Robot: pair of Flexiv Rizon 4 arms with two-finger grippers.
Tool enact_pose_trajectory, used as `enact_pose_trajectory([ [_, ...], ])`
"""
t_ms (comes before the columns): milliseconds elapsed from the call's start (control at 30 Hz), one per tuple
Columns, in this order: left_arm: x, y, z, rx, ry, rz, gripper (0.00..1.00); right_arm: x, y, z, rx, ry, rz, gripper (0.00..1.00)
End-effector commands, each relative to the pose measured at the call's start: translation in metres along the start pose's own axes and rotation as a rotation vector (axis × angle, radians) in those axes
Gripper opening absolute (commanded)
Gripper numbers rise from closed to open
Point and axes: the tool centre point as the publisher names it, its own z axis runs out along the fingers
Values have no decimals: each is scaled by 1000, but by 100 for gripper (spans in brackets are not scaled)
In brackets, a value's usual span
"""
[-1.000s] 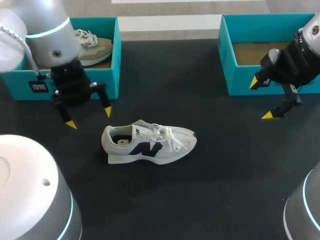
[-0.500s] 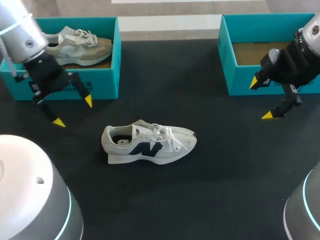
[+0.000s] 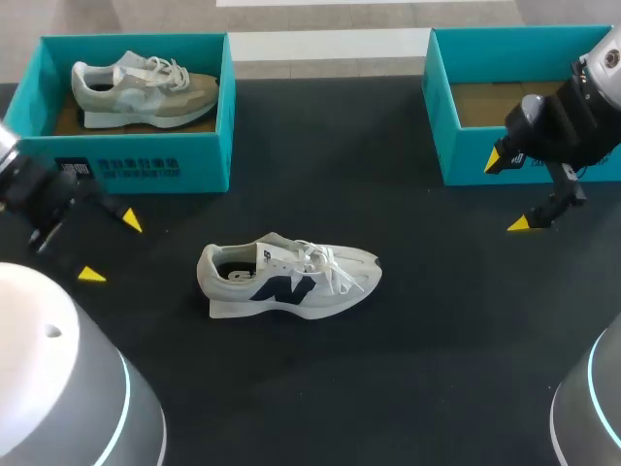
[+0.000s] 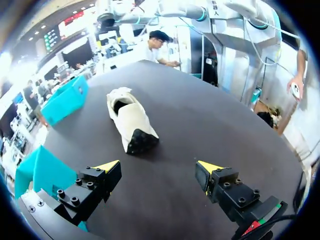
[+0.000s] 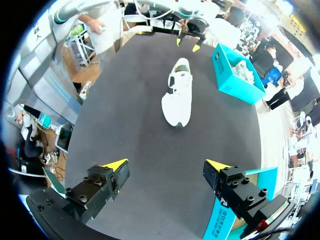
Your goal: Take the shoe out of the shoebox, open the shoe tongue, remove and reinsert the insole, then place the shoe into the shoebox
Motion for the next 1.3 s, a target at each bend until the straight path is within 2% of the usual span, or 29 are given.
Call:
enact_pose_trajectory([
  [33,9,13,3,263,-387,-132,100,-1,1,2,4,1,1,100],
  [333,6,27,3,373,-408,-203,100,-1,1,2,4,1,1,100],
  [400,5,30,5,396,-376,-214,100,-1,1,2,4,1,1,100],
  [1300,5,30,5,396,-376,-214,100,-1,1,2,4,1,1,100],
])
